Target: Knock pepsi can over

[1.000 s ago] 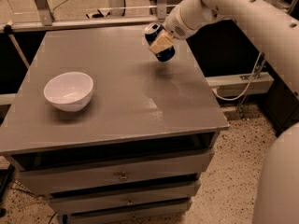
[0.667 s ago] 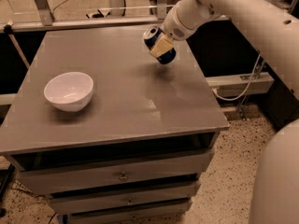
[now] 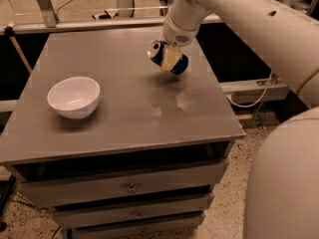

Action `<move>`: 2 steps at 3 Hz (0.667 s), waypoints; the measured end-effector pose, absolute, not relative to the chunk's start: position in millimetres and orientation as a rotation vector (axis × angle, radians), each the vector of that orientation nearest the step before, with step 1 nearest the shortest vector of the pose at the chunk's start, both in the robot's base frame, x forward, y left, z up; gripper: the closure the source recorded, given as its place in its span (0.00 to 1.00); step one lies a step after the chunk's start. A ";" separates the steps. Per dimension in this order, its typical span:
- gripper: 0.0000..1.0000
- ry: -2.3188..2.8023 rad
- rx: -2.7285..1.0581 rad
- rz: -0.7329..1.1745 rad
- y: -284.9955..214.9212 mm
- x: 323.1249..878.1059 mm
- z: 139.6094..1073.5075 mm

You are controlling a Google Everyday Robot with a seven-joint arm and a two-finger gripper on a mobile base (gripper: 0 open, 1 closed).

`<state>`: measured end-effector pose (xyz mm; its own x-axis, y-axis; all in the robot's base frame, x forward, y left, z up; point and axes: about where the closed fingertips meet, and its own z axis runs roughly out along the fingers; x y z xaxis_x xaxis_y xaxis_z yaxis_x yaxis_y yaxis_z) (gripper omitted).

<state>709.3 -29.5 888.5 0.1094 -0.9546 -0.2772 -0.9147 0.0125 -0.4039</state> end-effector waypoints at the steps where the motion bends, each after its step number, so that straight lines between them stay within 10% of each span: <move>1: 1.00 1.808 -2.038 -0.155 -27.8 702.5 880.4; 2: 1.00 1.795 -2.161 -0.165 -25.0 696.1 871.1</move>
Offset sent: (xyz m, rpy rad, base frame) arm -0.0223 0.0042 -0.0229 -0.2731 0.1341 0.1819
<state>696.1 -25.0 871.1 0.2011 -0.9725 -0.1178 -0.9348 -0.1546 -0.3198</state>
